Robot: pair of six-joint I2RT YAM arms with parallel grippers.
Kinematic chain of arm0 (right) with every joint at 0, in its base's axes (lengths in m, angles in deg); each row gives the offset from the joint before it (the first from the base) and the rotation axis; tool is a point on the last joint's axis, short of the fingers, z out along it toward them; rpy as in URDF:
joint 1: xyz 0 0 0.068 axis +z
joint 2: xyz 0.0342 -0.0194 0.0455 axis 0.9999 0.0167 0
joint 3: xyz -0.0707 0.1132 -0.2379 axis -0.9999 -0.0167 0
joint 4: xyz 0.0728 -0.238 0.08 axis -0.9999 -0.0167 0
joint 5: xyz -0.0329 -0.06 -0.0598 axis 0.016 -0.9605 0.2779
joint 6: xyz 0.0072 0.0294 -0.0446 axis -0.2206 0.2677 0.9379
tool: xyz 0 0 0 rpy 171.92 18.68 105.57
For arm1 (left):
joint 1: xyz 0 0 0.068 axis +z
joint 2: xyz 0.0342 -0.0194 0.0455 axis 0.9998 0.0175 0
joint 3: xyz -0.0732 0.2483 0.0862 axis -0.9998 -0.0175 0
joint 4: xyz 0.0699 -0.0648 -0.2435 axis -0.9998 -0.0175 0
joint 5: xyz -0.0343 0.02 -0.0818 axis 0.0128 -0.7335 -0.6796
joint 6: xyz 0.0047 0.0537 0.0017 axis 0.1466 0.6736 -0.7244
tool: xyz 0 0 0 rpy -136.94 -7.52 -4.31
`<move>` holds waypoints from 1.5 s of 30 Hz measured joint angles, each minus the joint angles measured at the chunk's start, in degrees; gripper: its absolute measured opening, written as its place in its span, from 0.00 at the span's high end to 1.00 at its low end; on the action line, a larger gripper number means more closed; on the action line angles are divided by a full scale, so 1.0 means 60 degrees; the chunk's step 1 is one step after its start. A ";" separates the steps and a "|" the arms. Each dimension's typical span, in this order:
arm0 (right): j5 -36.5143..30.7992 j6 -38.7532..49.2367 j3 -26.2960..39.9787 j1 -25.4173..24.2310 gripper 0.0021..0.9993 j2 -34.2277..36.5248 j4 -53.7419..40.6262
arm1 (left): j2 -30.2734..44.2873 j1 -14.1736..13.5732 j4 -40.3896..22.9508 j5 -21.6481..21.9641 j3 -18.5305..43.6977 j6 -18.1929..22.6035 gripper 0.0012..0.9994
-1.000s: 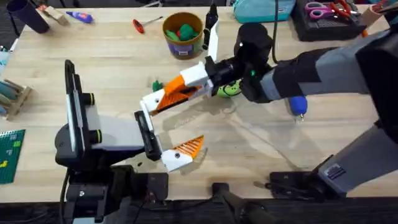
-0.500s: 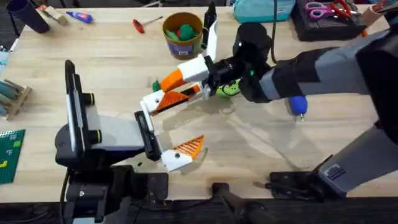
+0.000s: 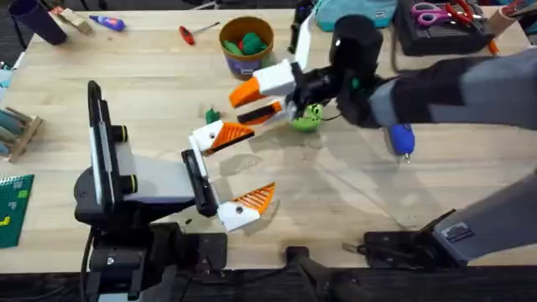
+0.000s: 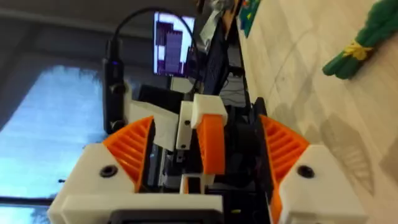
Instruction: Pick up the gripper from the table and insert it into the empty holder that is missing its gripper. Then pick up a screw, insert it into the mounting hole, and use the screwdriver to tighten it. Finally, clean up the table by picking up the vegetable and placing it into the bucket.
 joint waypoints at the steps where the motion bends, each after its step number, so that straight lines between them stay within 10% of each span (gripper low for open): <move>1: -0.0011 0.0345 0.0064 -0.0137 0.16 -0.0180 -0.0640 | 0.0000 0.0000 0.0000 0.0000 0.0000 0.0000 0.01; 14: -0.1264 0.6551 0.2452 -0.1328 0.16 -0.1961 -1.0401 | 0.0000 -0.0003 0.0000 0.0000 0.0000 -0.0002 0.01; 24: -0.4969 1.0692 0.5360 -0.1595 0.16 -0.2216 -1.7034 | 0.0001 -0.0004 -0.0004 0.0000 0.0000 -0.0003 0.01; 34: -0.9556 1.2421 0.6722 -0.1050 0.16 -0.2256 -1.8851 | 0.0000 0.0000 -0.0004 0.0000 0.0000 -0.0003 0.01; 45: -1.1263 1.3314 0.6722 -0.1028 0.16 -0.2254 -1.9146 | 0.0000 0.0000 -0.0004 -0.0002 0.0000 -0.0003 0.01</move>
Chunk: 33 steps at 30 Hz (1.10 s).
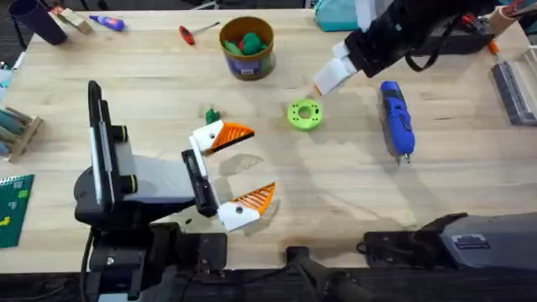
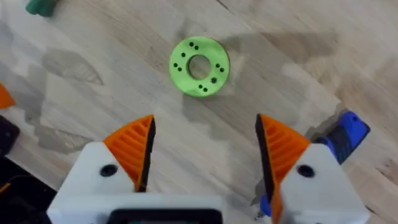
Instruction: Pick up the gripper from the table and insert it into the empty holder that is missing its gripper. Then pick up a screw, insert it into the mounting hole, and use the screwdriver to tighten it. Finally, clean up the table by picking up the vegetable and placing it into the bucket.
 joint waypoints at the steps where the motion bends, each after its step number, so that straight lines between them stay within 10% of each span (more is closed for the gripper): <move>1: -0.0039 0.0101 0.0000 0.0000 0.16 0.0000 0.0002 | 0.0000 0.0000 0.0000 0.0001 0.0000 0.0000 0.01; 33: -0.1593 0.1862 -0.0397 0.0912 0.17 0.1934 0.0685 | 0.0000 0.0000 0.0000 0.0002 0.0000 0.0000 0.01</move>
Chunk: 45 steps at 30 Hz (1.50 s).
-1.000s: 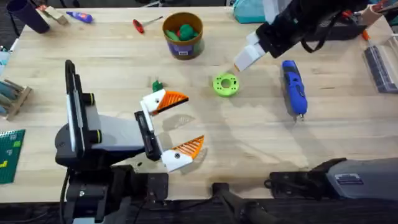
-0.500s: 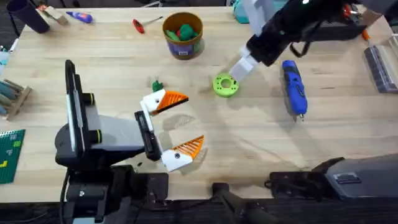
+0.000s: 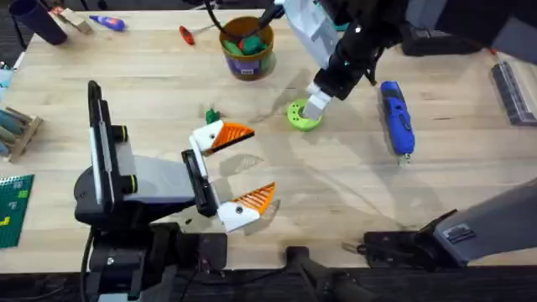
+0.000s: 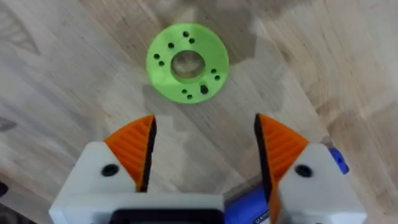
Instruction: Pick up the gripper from the table and insert it into the empty holder that is missing its gripper. Then pick up a screw, insert it into the mounting hole, and use the screwdriver to tighten it. Finally, clean up the table by picking up the vegetable and placing it into the bucket.
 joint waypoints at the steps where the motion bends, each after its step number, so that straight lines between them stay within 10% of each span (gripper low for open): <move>1: -0.0059 0.0006 -0.0002 0.0021 0.17 0.0056 0.0006 | 0.0000 0.0000 0.0000 0.0000 0.0000 0.0000 0.01; 23: -0.0314 -0.0606 -0.1002 0.0276 0.22 0.0240 0.1131 | 0.0002 0.0000 0.0000 0.0000 0.0000 0.0000 0.01; 45: -0.0317 -0.1589 -0.1002 0.0119 0.50 0.0772 0.1385 | 0.0000 0.0000 0.0000 -0.0002 0.0000 0.0000 0.01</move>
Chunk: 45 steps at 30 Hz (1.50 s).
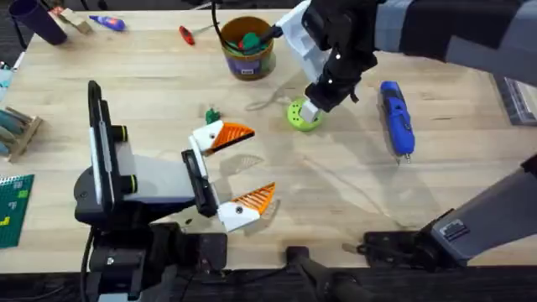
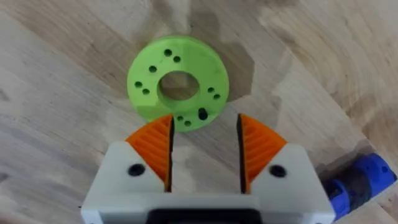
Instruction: Pick up the gripper from the table and insert it into the empty holder that is missing its gripper. Then pick up a screw, insert it into the mounting hole, and use the screwdriver to tighten it. Finally, clean up the table by picking up the vegetable and placing it into the bucket.
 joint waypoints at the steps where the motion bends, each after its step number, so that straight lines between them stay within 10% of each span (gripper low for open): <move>1: 0.0002 -0.0027 0.0000 0.0000 0.51 0.0000 0.0008 | 0.0000 0.0000 0.0000 0.0002 0.0000 0.0000 0.01; 45: 0.0337 -0.0200 0.0000 -0.0034 0.71 0.0269 0.0236 | 0.0000 -0.0001 0.0000 0.0002 0.0000 0.0000 0.01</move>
